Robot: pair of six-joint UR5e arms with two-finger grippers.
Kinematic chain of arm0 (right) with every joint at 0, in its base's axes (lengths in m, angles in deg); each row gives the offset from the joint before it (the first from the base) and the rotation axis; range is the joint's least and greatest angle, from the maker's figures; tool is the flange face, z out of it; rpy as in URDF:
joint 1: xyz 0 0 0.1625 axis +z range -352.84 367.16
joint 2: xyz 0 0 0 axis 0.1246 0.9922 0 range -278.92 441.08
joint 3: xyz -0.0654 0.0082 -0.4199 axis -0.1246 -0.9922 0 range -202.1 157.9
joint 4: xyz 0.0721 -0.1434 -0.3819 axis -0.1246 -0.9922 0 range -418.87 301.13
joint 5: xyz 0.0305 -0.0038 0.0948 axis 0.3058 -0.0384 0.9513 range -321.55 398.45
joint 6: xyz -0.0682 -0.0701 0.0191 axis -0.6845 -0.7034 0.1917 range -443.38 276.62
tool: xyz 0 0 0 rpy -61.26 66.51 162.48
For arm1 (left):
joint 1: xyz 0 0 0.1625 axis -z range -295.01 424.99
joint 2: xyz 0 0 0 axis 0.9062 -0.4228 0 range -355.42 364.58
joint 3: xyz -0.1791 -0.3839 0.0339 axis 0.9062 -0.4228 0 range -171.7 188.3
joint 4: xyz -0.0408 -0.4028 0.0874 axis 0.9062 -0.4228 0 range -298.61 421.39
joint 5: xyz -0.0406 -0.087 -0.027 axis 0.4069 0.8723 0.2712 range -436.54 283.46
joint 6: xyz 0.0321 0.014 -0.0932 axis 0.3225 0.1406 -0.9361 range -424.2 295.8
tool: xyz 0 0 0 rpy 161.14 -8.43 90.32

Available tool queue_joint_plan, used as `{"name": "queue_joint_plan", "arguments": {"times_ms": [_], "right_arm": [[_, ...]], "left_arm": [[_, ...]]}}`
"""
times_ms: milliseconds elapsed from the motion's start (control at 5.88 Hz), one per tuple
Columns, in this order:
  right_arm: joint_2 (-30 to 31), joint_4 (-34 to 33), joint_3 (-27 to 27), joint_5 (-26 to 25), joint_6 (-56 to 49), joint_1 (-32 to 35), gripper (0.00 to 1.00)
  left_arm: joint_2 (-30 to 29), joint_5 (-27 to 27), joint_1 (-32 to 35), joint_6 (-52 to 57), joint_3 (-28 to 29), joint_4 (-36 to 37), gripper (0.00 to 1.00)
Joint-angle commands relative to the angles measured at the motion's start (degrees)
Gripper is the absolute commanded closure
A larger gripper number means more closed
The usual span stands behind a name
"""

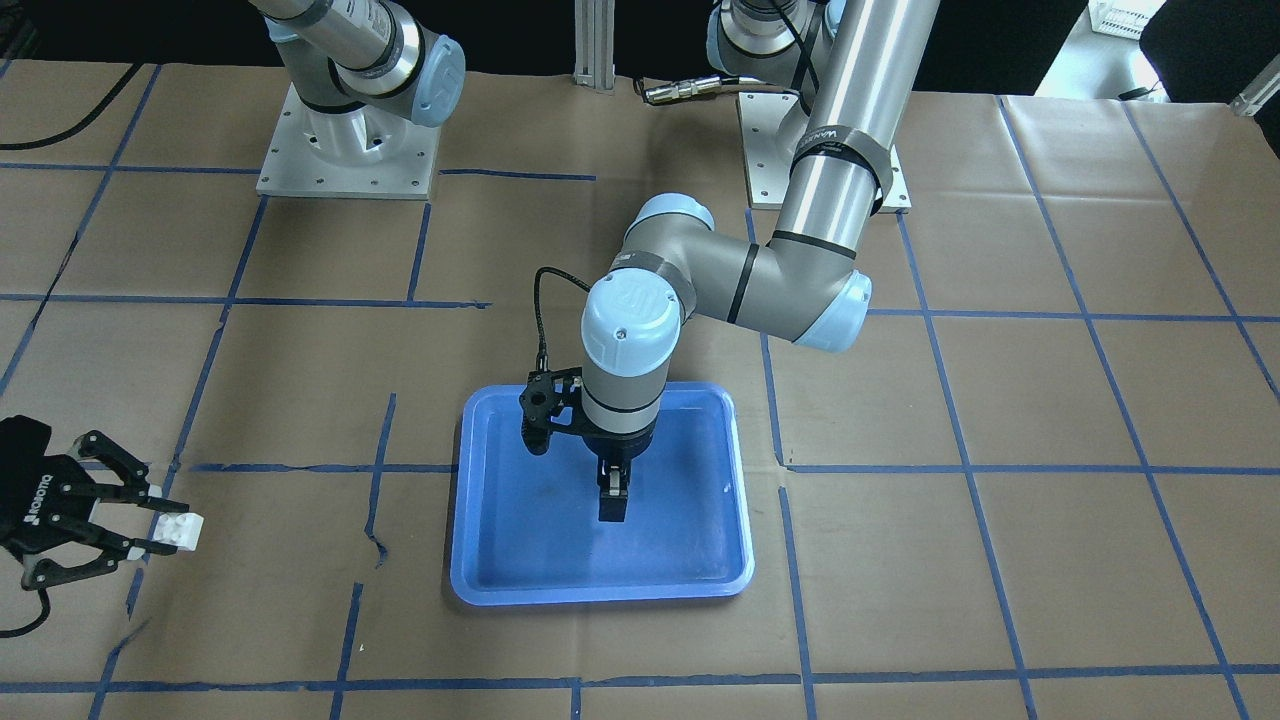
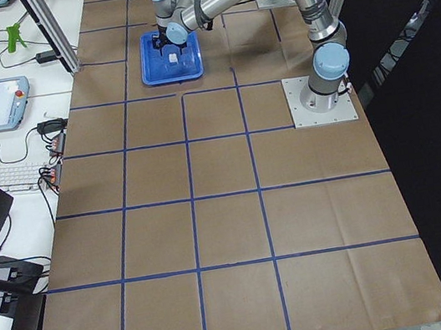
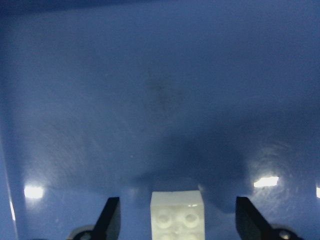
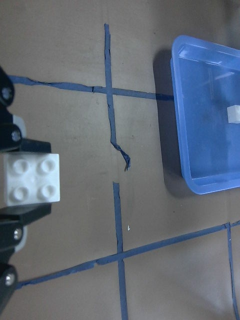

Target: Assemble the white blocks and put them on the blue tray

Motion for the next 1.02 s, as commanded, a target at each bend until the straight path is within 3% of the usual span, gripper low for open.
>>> {"name": "queue_joint_plan", "arguments": {"times_ms": [0,340,681,851], "right_arm": [[5.62,-7.3,10.76,2.84,4.18,1.06,0.75],[8.89,-22.54,20.08,6.28,17.4,8.23,0.75],[8.29,-45.79,26.08,7.79,38.19,19.21,0.75],[7.15,-54.79,26.54,7.61,47.27,24.4,0.75]], "left_arm": [[8.92,0.2,-3.56,-0.85,0.91,-11.93,0.07],[22.89,-0.23,-8.67,-2.6,-0.67,-27.75,0.07],[28.02,-0.5,-12.46,-7.93,-0.4,-32.31,0.02],[30.74,-0.93,-12.99,-16.07,-0.84,-33.88,0.01]]}}
